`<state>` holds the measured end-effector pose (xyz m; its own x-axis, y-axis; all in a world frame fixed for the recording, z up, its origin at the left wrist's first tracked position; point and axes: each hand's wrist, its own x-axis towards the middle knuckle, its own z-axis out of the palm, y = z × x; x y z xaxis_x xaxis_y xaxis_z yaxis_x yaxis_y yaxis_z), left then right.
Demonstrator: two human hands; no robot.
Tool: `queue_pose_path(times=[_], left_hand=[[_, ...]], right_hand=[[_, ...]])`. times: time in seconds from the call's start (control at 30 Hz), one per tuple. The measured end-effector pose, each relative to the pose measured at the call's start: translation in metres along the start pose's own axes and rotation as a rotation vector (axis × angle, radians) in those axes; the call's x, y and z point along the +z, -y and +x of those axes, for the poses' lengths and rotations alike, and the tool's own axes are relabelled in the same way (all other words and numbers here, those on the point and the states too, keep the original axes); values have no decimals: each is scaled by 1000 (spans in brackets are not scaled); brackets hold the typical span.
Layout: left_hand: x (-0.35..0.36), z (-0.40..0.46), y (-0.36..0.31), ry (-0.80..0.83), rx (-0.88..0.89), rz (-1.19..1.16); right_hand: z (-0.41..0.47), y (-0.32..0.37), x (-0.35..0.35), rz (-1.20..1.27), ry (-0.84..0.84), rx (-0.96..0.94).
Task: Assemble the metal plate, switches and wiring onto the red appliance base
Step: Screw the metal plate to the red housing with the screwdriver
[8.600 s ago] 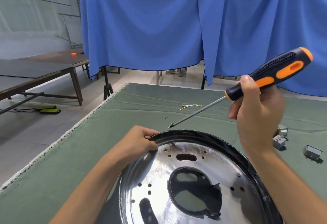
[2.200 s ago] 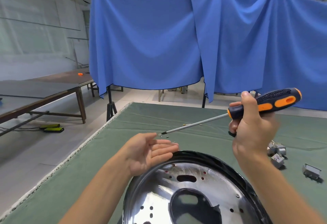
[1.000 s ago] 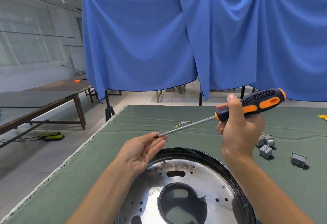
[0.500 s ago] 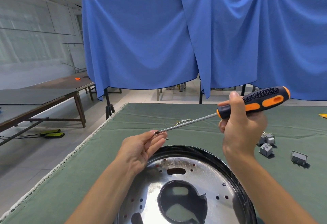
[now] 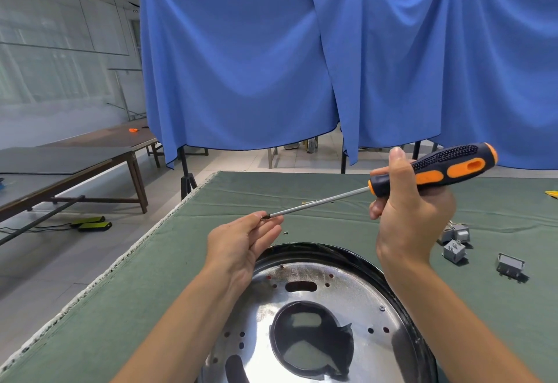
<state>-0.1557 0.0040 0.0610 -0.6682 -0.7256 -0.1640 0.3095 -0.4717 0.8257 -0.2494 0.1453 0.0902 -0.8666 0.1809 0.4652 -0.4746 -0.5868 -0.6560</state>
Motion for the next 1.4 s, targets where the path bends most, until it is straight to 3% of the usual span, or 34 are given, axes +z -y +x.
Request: queue_pose_path(times=[0.37,0.57,0.83,0.97,1.17,1.23,1.3,1.4], left_hand=[[8,-1,-2,-219,123,-142],[1,1,-2,-135,151,0],[2,1,-3,-116,49,-74],[1,0,-4,-118,62,-67],[3,-7,-9,4,10,20],[-4,-9,-17,55,-27,123],[-13,-10,-22,85,27,385],[-30,1,-18,13,425,1172]], right_hand=[[-18,2,3,-56,125,-33],[-11,1,1,-64,158,41],[4,8,-6,-63,474,73],[1,8,-5,-64,502,122],[-3,6,-2,-47,493,187],[-1,6,-2,-54,470,185],[-1,5,-2,-69,463,204],[-2,0,-3,-128,480,249]])
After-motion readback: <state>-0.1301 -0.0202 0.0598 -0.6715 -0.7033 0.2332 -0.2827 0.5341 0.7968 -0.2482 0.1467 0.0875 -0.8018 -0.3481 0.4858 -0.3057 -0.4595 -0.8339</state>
